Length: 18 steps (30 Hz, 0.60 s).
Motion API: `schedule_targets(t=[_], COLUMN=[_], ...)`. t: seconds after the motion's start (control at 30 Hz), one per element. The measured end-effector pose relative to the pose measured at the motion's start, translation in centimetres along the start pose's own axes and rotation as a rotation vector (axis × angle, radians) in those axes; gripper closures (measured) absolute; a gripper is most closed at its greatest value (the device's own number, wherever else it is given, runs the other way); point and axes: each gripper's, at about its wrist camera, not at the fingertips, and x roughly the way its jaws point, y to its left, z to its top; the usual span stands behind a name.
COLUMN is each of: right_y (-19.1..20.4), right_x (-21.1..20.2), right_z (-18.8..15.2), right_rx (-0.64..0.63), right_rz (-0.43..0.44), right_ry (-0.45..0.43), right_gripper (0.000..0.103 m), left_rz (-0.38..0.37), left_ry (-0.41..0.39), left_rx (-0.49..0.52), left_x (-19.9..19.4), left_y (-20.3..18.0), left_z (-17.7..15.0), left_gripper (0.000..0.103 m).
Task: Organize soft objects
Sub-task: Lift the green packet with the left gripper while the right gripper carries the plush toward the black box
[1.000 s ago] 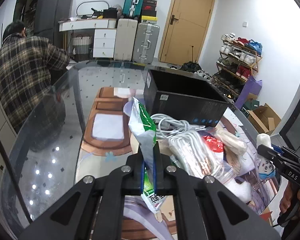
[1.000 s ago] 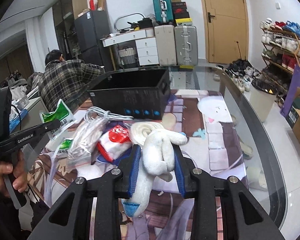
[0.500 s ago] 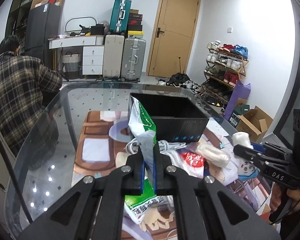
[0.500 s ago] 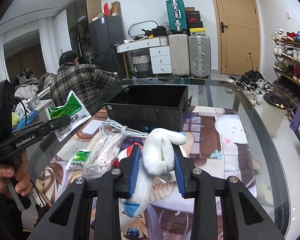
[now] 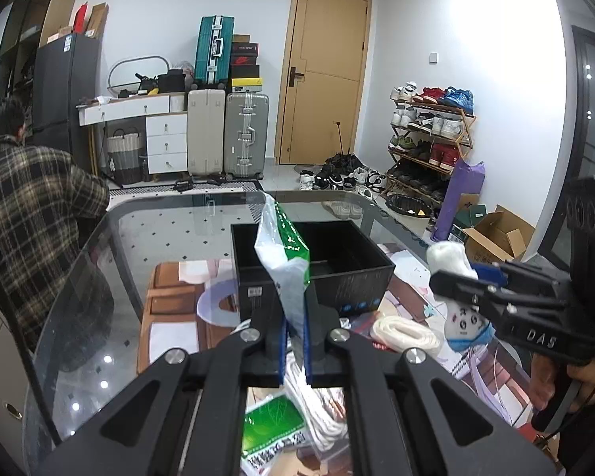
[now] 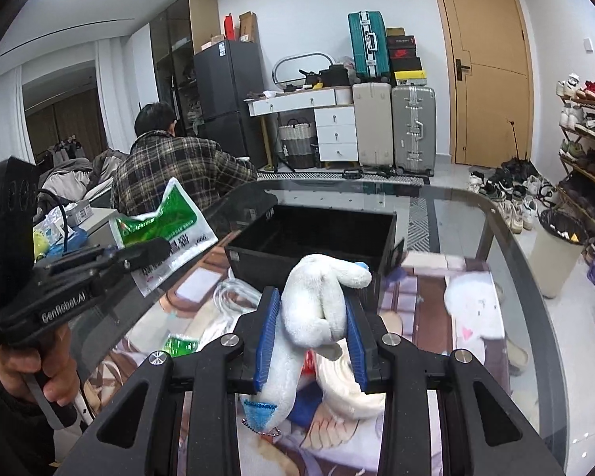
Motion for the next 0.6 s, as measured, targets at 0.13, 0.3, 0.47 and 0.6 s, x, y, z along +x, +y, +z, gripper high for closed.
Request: schedule_targets(t=[0.13, 0.3, 0.47, 0.6], right_y=[-0.2, -0.8, -1.8, -2.4], right_x=[0.2, 1.2, 2.7, 4.3], right_z=[1.8, 3.7, 5.0, 5.9], right_rx=[-0.005, -0.017, -0.023, -0.026], right_rz=[0.004, 0.003, 0.002, 0.006], right_ry=[-0.012, -0.03, -0.032, -0.033], right_gripper=[0.071, 0.071, 0.071, 0.071], left_rz=[0.005, 0.0, 0.012, 0.014], left_ry=[-0.009, -0.003, -0.001, 0.002], left_rx=[0.017, 0.019, 0.031, 0.03], left_x=[0.3, 1.5, 3.6, 5.4], left_y=[-0.3, -0.5, -1.2, -1.2], left_z=[1.5, 2.7, 3.7, 4.1], left_gripper=[0.1, 0.1, 0.1, 0.1])
